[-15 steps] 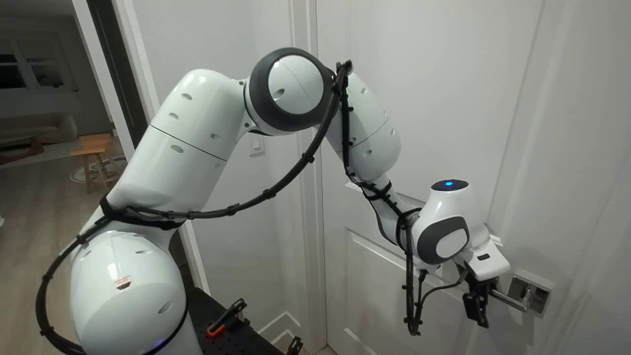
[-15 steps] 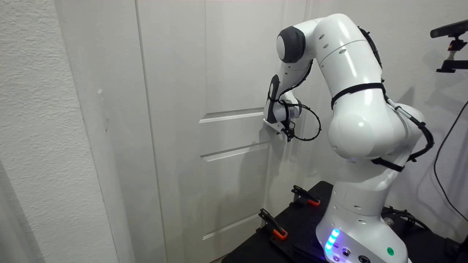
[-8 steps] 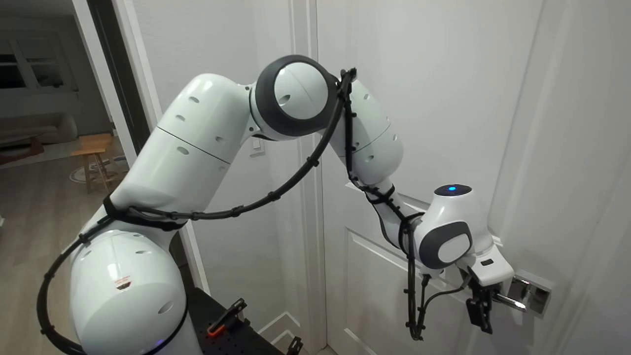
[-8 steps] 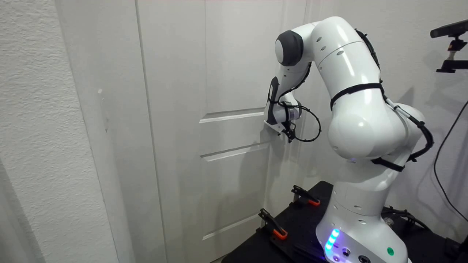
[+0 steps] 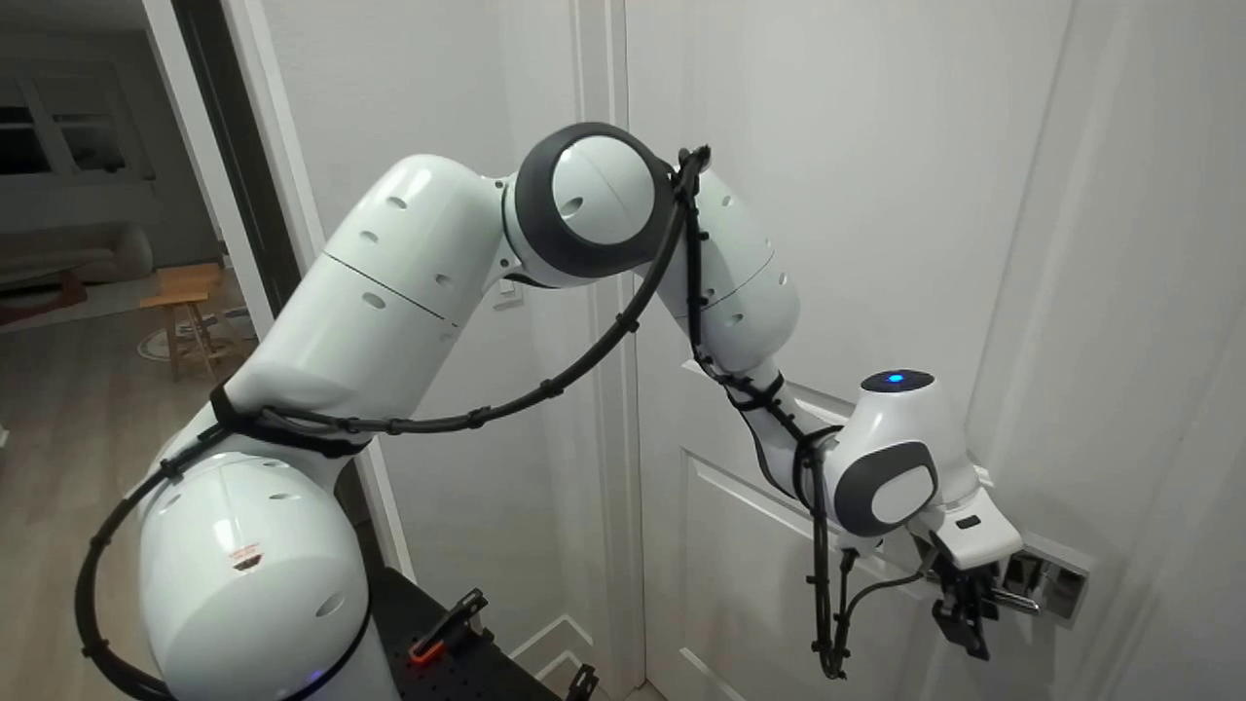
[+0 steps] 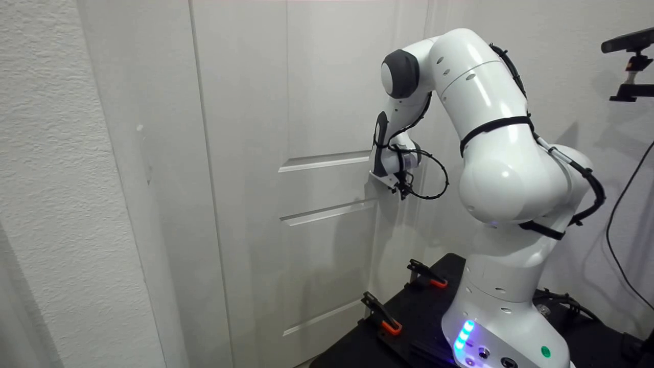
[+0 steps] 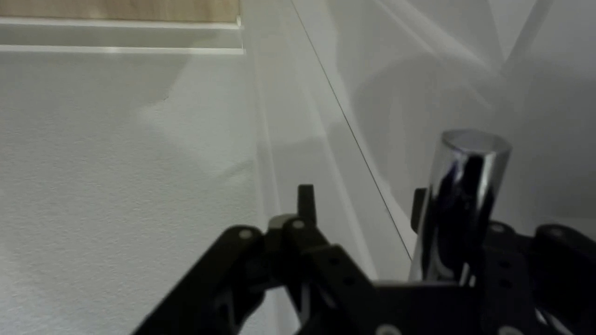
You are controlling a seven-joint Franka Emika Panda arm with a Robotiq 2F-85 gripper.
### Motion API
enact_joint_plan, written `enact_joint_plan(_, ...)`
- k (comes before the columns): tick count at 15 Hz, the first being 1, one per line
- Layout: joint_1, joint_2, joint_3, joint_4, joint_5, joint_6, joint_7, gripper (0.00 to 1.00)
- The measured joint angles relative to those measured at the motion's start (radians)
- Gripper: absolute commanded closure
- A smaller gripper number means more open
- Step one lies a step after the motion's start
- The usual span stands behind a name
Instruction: Open the door
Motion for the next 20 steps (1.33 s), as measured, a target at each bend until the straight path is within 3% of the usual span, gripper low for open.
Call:
enact_joint_plan(4, 0.016, 0.022, -0.017, 0.017, 0.000, 0.000, 0.000, 0.99)
enact_joint_plan(20, 0.142, 0.166, -0.149, 0.030, 0.010, 0.093, 0.000, 0.99)
